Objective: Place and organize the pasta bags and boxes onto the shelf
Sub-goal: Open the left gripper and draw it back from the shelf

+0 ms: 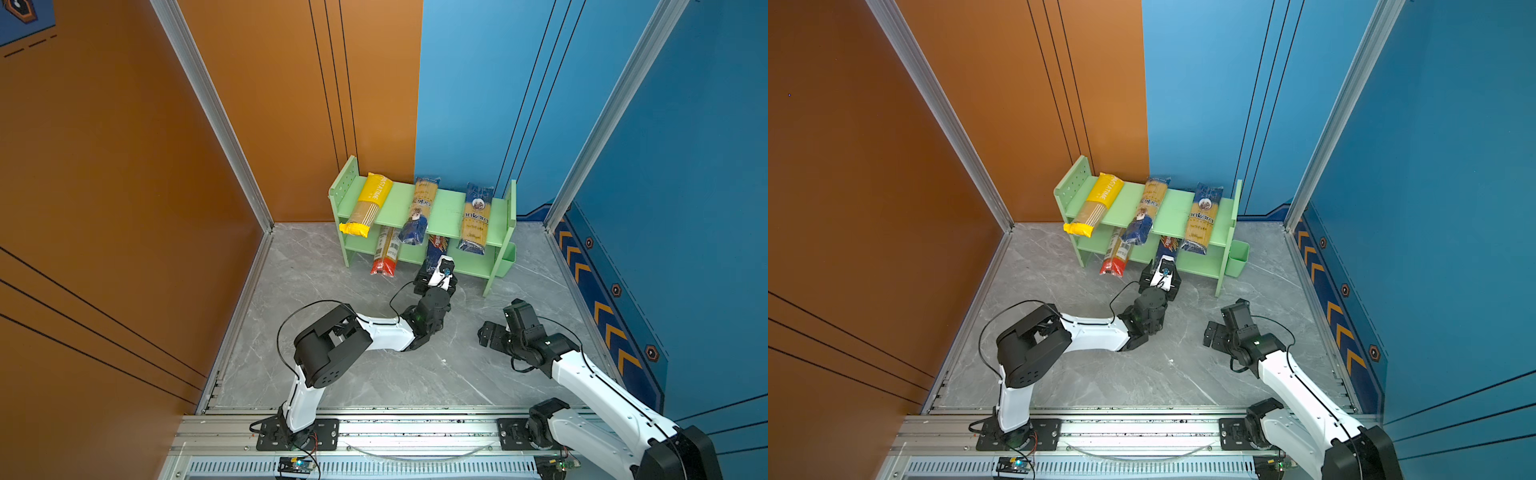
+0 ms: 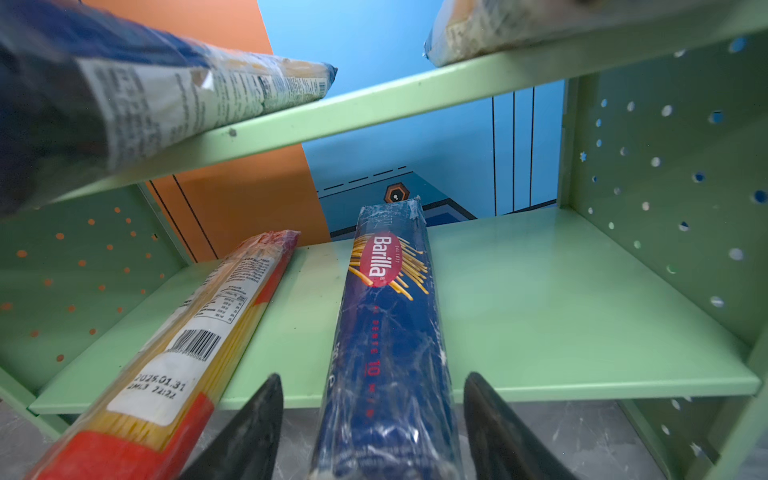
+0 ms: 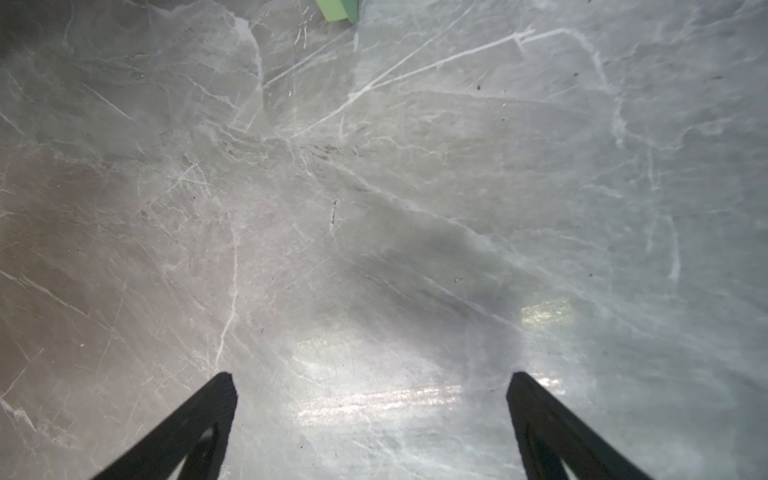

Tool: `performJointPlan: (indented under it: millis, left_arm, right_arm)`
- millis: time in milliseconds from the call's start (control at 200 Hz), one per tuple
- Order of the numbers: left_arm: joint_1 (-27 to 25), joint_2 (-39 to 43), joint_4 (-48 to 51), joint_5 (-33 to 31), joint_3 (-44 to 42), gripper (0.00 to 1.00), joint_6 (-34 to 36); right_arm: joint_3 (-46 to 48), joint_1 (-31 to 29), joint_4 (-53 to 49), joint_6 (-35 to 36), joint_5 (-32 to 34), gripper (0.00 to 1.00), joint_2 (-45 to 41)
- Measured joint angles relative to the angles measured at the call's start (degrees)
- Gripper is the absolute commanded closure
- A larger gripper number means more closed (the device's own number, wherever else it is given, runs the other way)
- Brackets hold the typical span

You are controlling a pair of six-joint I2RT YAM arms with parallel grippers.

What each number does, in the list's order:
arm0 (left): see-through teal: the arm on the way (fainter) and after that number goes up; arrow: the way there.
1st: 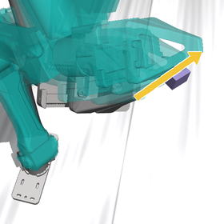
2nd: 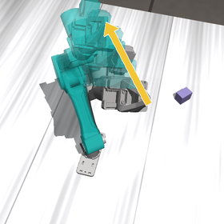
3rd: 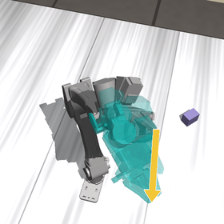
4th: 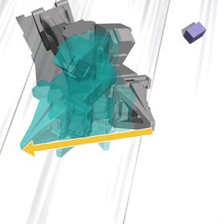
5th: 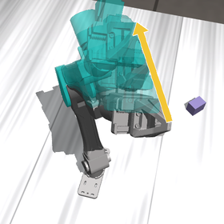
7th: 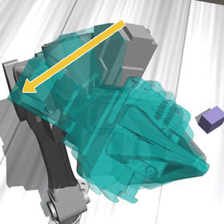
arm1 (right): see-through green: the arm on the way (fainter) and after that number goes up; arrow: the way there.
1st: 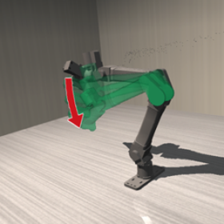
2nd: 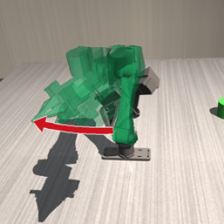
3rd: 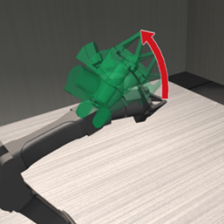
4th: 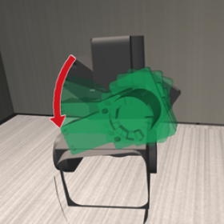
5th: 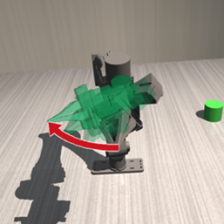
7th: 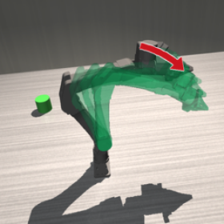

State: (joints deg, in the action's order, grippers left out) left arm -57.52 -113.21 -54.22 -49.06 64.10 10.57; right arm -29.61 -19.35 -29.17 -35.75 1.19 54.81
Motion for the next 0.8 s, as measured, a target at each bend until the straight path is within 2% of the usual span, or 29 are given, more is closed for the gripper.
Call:
performJointPlan:
  millis: [80, 120, 140, 260, 461, 801]
  left_arm:
    - [-1.2, 1.68, -0.17, -0.5, -1.81, 0.15, 0.55]
    - [-1.66, 2.58, -0.35, -0.83, -2.78, 0.15, 0.74]
    - [-1.88, 2.99, -0.33, -0.9, -3.19, 0.09, 0.81]
    - [-3.04, 5.99, -0.37, -1.75, -7.1, 0.0, 1.14]
    - [-4.33, 11.61, 3.56, -2.38, -12.44, 0.02, 0.04]
    - [-5.07, 24.41, 18.82, 1.22, -21.2, 0.02, -9.62]
  right_arm:
    - [-0.24, 0.15, -0.48, 0.33, -0.2, 0.0, 0.0]
    - [-0.46, 0.2, -0.63, 0.48, -0.24, 0.0, 0.0]
    - [-0.63, 0.22, -0.87, 0.63, -0.35, 0.0, 0.02]
    - [-2.19, 0.28, -1.92, 1.53, -1.01, 0.0, 0.04]
    - [-5.14, 0.57, -3.26, 3.8, -1.53, 0.0, 0.07]
    - [-14.21, 1.62, -6.67, 10.69, -4.28, 0.0, 3.69]
